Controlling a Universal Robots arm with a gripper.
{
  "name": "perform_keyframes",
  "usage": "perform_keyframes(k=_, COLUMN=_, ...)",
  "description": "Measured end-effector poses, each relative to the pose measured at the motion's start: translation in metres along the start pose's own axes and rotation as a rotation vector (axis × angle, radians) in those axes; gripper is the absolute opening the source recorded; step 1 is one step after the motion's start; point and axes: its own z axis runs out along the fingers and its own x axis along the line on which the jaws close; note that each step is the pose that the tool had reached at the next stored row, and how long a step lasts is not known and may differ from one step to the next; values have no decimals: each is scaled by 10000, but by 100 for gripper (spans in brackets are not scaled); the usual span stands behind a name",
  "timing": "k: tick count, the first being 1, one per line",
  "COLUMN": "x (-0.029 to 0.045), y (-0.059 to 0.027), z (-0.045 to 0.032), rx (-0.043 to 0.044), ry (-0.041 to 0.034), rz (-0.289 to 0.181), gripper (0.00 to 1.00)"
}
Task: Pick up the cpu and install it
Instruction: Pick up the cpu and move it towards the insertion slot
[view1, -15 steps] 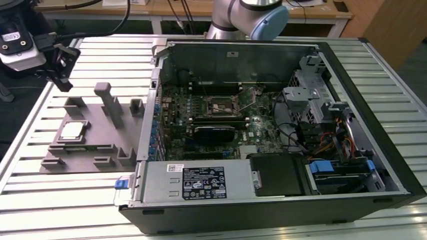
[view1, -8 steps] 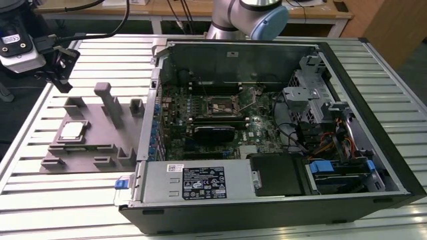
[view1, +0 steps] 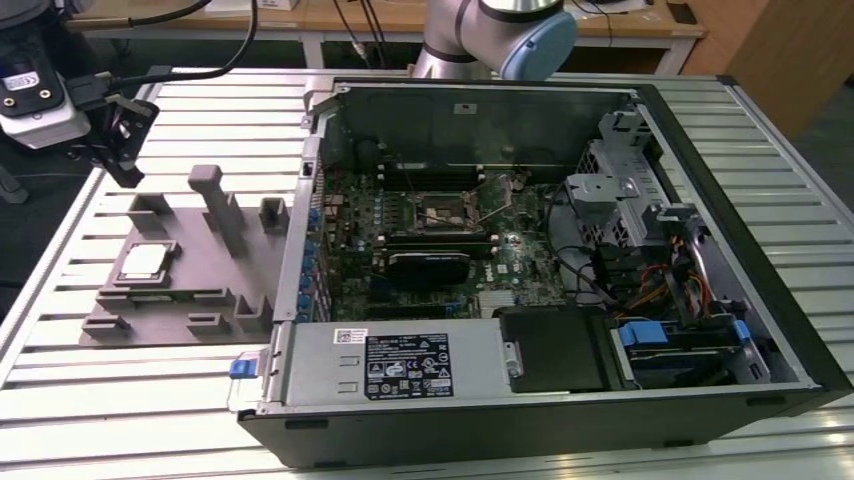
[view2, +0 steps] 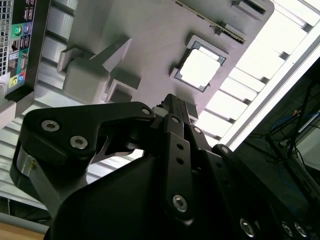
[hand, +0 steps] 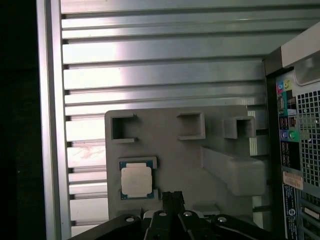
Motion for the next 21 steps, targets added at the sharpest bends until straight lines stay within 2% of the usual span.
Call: perform_keyframes(k=21, x=25, y=-8, z=144, rx=9, ry=-1, rz=0, gripper=11)
